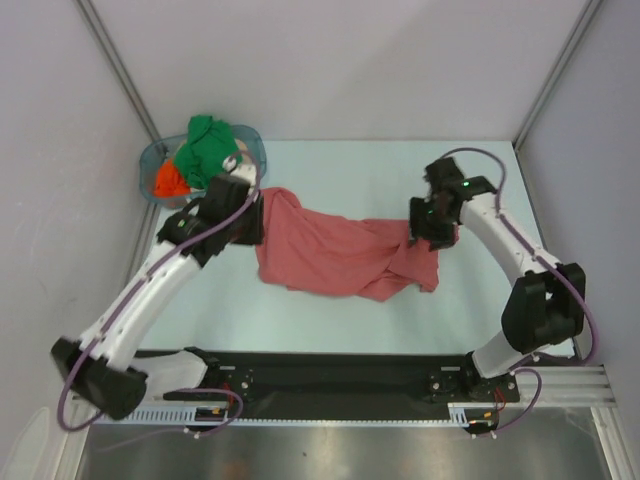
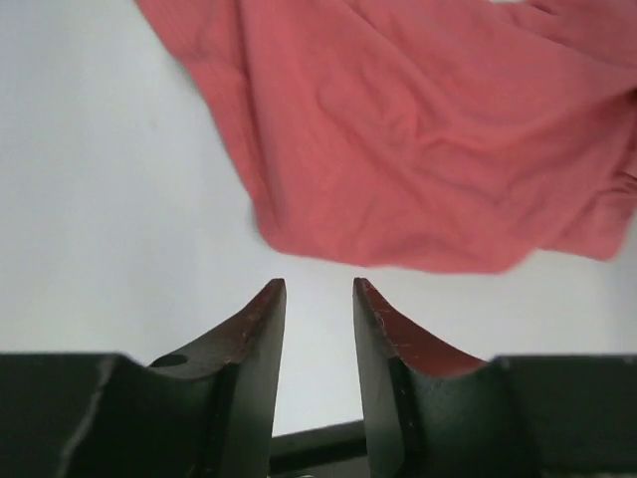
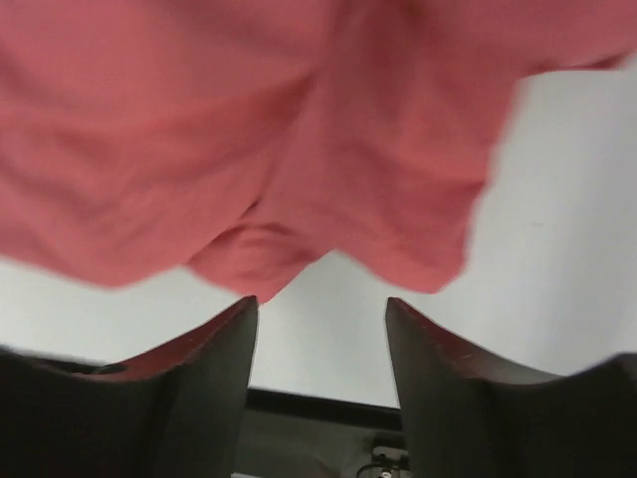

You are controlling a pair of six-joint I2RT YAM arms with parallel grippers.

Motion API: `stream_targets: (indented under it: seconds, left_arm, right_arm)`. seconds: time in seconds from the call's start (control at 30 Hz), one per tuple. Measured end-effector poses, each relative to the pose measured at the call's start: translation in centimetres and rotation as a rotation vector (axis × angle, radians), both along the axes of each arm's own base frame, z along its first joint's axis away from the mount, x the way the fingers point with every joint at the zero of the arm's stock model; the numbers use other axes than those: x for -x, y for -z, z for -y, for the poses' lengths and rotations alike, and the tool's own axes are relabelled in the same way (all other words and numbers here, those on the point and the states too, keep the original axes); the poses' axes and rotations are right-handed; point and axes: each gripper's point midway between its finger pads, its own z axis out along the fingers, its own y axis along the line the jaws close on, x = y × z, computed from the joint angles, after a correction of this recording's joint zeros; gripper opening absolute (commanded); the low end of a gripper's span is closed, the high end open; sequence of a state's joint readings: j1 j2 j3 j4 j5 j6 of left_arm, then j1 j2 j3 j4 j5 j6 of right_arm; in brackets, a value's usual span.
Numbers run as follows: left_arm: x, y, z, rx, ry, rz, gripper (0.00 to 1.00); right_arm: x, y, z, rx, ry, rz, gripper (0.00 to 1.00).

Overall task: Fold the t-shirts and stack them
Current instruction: Flatten the tshirt out

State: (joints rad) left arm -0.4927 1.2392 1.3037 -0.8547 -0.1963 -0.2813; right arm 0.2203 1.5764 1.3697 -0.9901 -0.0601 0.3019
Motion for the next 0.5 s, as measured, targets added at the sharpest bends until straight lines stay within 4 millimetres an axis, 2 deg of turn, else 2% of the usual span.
stream_targets:
  seconds: [0.07,0.1,0.13,0.2,0.23,0.3,0.4,0.43,0.5]
  left_arm:
    - [3.4,1.6,-0.3,0.075,0.007,-0.033,0.40]
    - [5.2,2.8,-0.3,0.115,0.013,-0.064,0.45]
    - [6.9,4.4,-0.3,0.140,0.013,-0.103,0.55]
    - [9.4,7.1,-0.2,0.184,0.013,-0.177,0.62]
    - [10.5,8.6,-0.2,0.198,0.007,-0.223,0.71]
    - [11.6,11.1,0.0,0.213,-0.009,-0.290,0.77]
    - [11.7,13.5,0.4,0.213,-0.041,-0.363,0.73]
    - [11.5,13.9,0.7,0.213,-0.048,-0.375,0.62]
    - [10.7,14.6,1.2,0.221,-0.062,-0.391,0.52]
  right_arm:
    - [1.9,0.5,-3.6,-0.013,-0.113,-0.020,0.55]
    - [2.5,0.9,-5.0,-0.020,-0.152,-0.030,0.58]
    - [2.7,1.3,-6.1,-0.025,-0.171,-0.040,0.59]
    - [2.7,2.4,-7.3,-0.023,-0.177,-0.064,0.63]
    - [2.5,3.2,-7.5,-0.013,-0.164,-0.080,0.64]
    - [1.9,4.8,-7.5,0.020,-0.138,-0.106,0.65]
    - [1.2,7.2,-7.0,0.078,-0.096,-0.145,0.61]
    - [1.1,7.6,-6.9,0.090,-0.087,-0.151,0.60]
    - [0.8,8.2,-6.6,0.112,-0.070,-0.158,0.58]
